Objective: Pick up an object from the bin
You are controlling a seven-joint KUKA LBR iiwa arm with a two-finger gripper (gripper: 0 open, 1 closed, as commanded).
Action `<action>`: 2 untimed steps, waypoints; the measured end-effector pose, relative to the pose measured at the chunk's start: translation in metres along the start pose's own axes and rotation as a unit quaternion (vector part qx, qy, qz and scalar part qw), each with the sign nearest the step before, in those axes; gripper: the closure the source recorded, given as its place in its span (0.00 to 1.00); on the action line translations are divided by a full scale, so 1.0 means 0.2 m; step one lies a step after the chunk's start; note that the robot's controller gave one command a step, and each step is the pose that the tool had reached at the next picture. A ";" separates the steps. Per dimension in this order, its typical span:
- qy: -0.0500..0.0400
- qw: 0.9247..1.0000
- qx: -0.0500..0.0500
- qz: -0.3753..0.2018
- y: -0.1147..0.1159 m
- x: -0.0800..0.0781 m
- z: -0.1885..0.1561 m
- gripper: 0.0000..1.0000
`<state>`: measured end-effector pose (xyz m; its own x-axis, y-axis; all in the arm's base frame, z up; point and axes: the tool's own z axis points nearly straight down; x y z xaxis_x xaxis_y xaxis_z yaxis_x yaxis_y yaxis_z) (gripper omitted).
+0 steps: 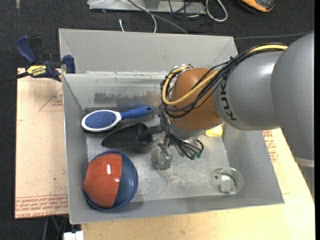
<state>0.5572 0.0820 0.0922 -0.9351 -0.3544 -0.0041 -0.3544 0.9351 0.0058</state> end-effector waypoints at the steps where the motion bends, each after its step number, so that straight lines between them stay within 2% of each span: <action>1: 0.000 1.000 0.000 0.001 0.00 0.00 0.00 0.00; 2: 0.000 1.000 0.000 0.001 0.00 0.00 0.00 0.00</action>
Offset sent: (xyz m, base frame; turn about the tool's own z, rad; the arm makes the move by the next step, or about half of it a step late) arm 0.0000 0.0000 0.0000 0.0000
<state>0.5575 0.0815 0.0923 -0.9356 -0.3531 -0.0045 -0.3531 0.9356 0.0052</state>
